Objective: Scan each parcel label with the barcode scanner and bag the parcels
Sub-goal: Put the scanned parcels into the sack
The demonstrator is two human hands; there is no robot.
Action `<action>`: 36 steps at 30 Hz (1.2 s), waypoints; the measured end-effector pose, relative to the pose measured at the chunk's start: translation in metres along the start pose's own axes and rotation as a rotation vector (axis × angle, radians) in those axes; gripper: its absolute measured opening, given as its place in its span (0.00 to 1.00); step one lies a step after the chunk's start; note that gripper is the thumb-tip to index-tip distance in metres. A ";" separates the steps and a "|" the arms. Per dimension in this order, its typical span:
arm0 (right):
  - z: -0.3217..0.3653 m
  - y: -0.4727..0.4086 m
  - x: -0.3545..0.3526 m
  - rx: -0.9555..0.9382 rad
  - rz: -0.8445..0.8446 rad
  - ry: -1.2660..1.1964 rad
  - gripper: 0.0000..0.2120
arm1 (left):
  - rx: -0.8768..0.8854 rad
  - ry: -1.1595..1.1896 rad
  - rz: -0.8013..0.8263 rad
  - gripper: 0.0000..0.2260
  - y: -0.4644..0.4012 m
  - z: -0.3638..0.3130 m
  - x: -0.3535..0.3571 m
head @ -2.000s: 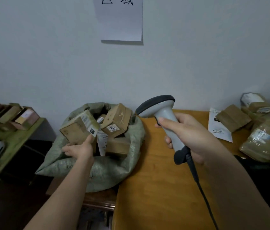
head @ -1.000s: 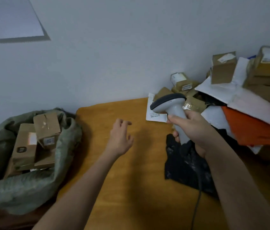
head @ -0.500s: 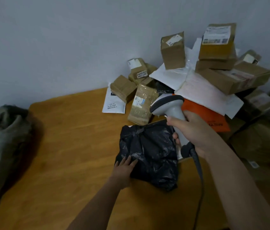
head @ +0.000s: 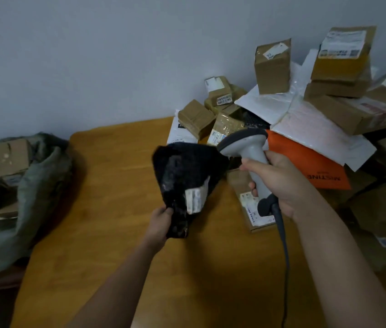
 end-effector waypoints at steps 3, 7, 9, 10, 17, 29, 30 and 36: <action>0.009 0.002 0.016 -0.035 0.003 0.004 0.07 | -0.118 0.359 -0.031 0.13 -0.001 0.013 -0.033; 0.006 0.009 0.047 -0.007 0.088 0.043 0.09 | -0.289 0.467 -0.082 0.14 0.015 0.051 -0.067; -0.001 0.012 0.066 0.033 0.138 0.084 0.10 | -0.375 0.460 -0.105 0.14 0.020 0.071 -0.081; -0.004 0.014 0.075 0.045 0.162 0.103 0.11 | -0.394 0.458 -0.121 0.14 0.022 0.080 -0.087; -0.014 0.024 0.127 0.091 0.267 0.192 0.16 | -0.395 0.474 -0.130 0.10 0.022 0.104 -0.113; -0.014 0.021 0.160 0.114 0.270 0.241 0.17 | 0.362 -1.096 -0.149 0.27 -0.014 0.056 -0.121; -0.015 0.020 0.160 0.120 0.270 0.242 0.17 | 0.304 -1.133 -0.058 0.30 -0.017 0.063 -0.118; -0.020 0.019 0.155 0.154 0.207 0.194 0.17 | 0.144 -1.257 0.063 0.34 -0.018 0.094 -0.109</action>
Point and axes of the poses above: each hand's wrist, its own y-axis away from the middle knuckle, its own x-axis out of the palm, z = x × y, the point moved 5 cm from there along -y, towards the middle knuckle, and after that the axes turned 3 degrees about -x, right-handed, at the moved point
